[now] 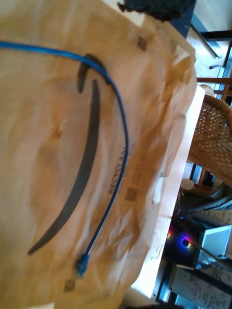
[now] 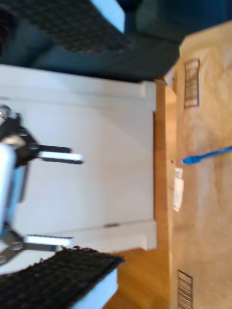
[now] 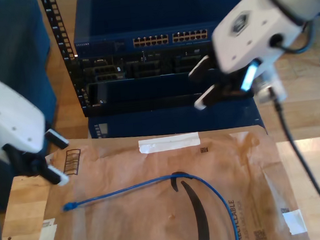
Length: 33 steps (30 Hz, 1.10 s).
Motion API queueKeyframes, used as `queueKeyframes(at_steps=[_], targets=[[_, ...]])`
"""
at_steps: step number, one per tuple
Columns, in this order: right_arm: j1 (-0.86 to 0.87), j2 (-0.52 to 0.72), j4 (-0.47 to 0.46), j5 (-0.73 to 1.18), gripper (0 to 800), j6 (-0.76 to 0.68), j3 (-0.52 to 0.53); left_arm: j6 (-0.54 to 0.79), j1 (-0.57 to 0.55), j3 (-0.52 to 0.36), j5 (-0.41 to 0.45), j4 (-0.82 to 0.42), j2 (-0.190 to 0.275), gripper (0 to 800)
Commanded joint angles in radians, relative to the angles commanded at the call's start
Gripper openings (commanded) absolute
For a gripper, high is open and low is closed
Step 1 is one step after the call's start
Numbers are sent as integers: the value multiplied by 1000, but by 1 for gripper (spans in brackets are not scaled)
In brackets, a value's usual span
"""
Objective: Grab the cable and plug it in
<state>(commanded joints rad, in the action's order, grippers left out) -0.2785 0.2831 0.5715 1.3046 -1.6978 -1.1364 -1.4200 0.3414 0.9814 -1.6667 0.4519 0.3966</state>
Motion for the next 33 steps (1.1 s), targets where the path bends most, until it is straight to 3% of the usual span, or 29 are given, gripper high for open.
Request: queueKeyframes(at_steps=[3, 9, 12, 22, 33], targets=[[-140, -84, -109, -81, 635, -3, 0, 72, 97, -41, 0, -3, -2, 800], [-299, -252, -173, -252, 667, -9, 0, 98, 192, -97, 2, -103, -2, 800], [-350, -325, -181, -305, 703, -32, 5, 115, 218, -123, 0, -132, 0, 800], [-486, -549, -207, -503, 695, -49, -48, 146, 285, -181, 9, -140, -2, 800], [-506, -671, -209, -601, 660, -54, -124, 146, 285, -218, 32, -140, -3, 800]])
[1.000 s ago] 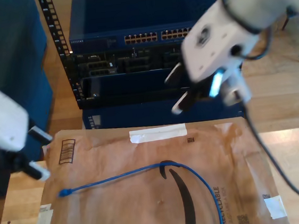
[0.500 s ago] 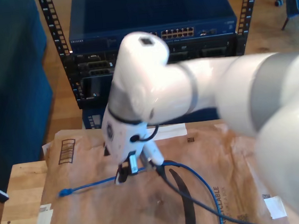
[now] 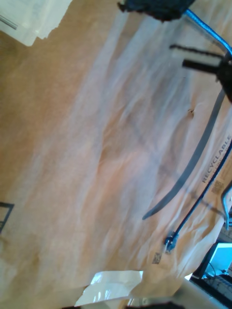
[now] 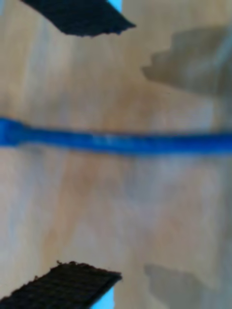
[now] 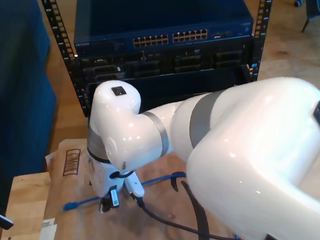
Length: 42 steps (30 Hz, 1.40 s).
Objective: Grab the cable and plug it in
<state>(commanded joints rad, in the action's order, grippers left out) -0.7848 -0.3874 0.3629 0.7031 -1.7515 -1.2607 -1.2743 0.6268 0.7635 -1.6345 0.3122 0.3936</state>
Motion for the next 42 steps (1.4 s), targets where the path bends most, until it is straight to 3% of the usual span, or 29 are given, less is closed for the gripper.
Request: queueKeyframes(at_steps=[13, 17, 19, 29, 31, 42], targets=[[-38, -21, -57, -34, 660, -72, -21, 0, 0, -18, 28, 0, -6, 800], [-54, -29, -264, -34, 638, -247, -17, 0, 0, -18, 37, 0, -6, 800], [-55, -31, -310, -32, 625, -287, -12, 0, 0, -18, 37, 0, -6, 800], [-57, -26, -305, -32, 597, -290, -26, 0, 0, -18, 38, 0, -9, 800], [-63, -28, -305, -32, 538, -292, -26, 0, 0, -18, 38, 0, -11, 800], [-64, -34, -299, -29, 374, -292, -41, 0, 0, -17, 40, 0, -11, 800]])
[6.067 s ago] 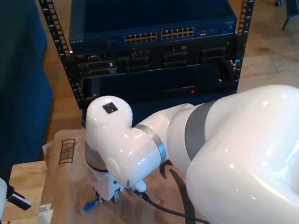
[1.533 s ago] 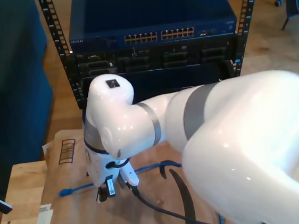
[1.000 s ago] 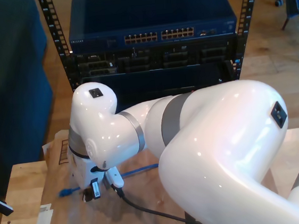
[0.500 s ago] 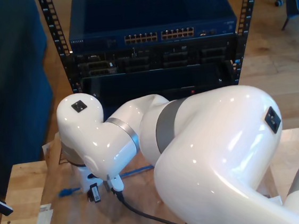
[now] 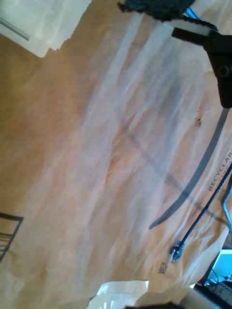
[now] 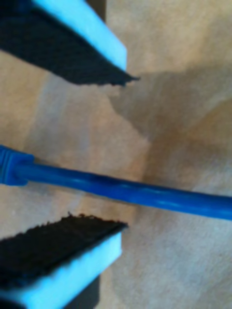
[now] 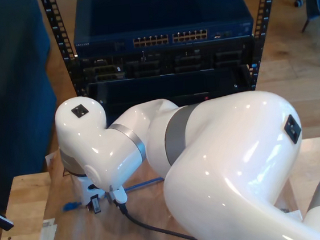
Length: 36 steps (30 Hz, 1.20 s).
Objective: Grab the cable and plug it in
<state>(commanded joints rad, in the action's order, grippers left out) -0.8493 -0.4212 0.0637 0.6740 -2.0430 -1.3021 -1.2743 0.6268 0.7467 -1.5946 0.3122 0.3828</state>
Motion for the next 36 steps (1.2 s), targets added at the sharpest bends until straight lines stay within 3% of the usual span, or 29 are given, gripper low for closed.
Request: queueKeyframes(at_steps=[4, 8, 9, 11, 14, 19, 30, 33, 36], targets=[[0, -2, 2, 0, 342, 0, 0, 0, 0, 0, 0, 0, 0, 800], [0, -5, 2, 0, 250, 0, 0, 0, 0, 0, 2, 0, 0, 800], [0, -5, 2, 0, 216, 0, 0, 0, 0, 0, 2, 0, 0, 800], [0, -3, 2, 0, 62, -2, 2, 0, 0, -2, 11, 0, 0, 800], [-11, -2, 8, 2, 2, -2, 3, 0, 0, -3, 21, 2, 0, 800], [-9, 29, 11, 29, 1, 2, 18, 0, 0, -6, 23, 2, 0, 800], [292, 342, 68, 64, 0, 31, 290, -11, -40, -9, 17, 8, -6, 800], [341, 433, 133, 78, 0, 100, 356, -14, -66, -2, 15, 58, -5, 800], [427, 493, 259, 207, 0, 199, 371, -31, -115, 9, 14, 115, -5, 800]])
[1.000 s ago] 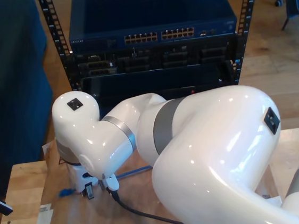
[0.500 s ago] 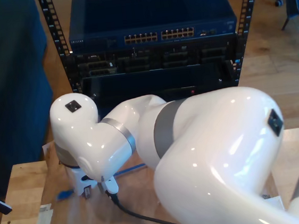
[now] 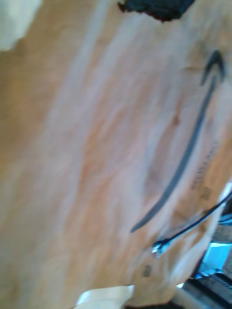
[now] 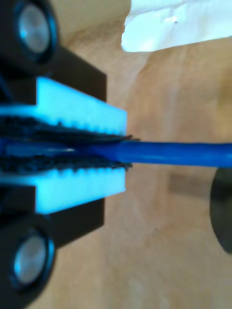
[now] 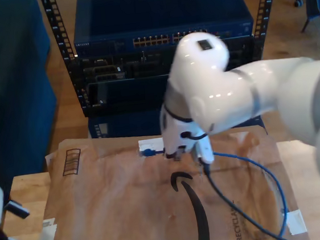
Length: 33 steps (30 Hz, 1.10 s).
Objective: Grab the cable and plug it in
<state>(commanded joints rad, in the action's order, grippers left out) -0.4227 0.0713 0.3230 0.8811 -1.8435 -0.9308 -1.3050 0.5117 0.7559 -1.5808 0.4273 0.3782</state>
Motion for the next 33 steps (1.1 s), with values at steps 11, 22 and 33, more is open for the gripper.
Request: queueKeyframes(at_steps=[11, 22, 33], targets=[[299, 316, 296, 385, 0, 140, 38, -190, -330, 115, 9, 31, -5, 800], [427, 465, 448, 535, 0, 140, 29, -238, -525, 216, 12, 176, -92, 800], [436, 572, 480, 531, 0, 138, 20, -233, -606, 370, 11, 359, -158, 799]])
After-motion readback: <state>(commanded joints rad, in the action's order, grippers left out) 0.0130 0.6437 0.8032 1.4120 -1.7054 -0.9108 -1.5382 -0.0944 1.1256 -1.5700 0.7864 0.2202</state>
